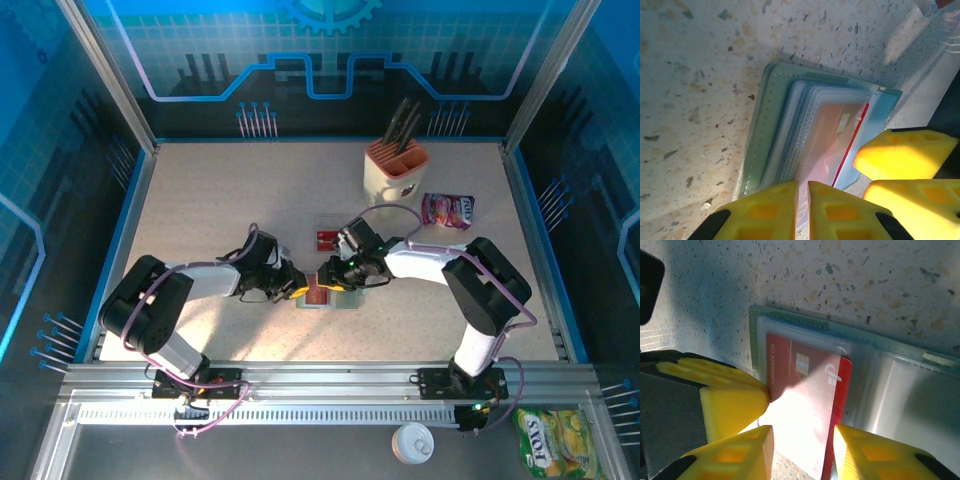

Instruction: Take the credit cards out of the card holder

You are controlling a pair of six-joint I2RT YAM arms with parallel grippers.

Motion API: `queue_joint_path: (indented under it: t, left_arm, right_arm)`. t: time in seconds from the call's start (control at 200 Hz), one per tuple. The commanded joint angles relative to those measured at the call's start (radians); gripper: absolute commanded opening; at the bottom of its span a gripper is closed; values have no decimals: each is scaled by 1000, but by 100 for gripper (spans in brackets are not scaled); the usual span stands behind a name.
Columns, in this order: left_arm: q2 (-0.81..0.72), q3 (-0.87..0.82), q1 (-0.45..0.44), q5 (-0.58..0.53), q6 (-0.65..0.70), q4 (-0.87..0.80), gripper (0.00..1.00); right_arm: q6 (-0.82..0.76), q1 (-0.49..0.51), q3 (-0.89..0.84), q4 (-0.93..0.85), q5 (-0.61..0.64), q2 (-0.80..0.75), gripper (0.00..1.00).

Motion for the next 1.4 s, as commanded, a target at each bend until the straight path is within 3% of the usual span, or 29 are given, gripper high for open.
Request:
queue_joint_path:
  t: [0.0, 0.505, 0.95, 1.391]
  left_arm:
    - [15, -24, 6, 13, 1, -11, 14]
    - [10, -28, 7, 6, 3, -33, 14]
    - [-5, -32, 7, 1, 5, -44, 14]
    - [-37, -11, 7, -1, 5, -77, 14]
  right_arm:
    - [17, 16, 17, 33, -22, 21, 37]
    - [27, 16, 6, 62, -42, 67, 35]
    - [-49, 19, 32, -111, 90, 34, 35]
    - [-76, 20, 56, -157, 104, -6, 36]
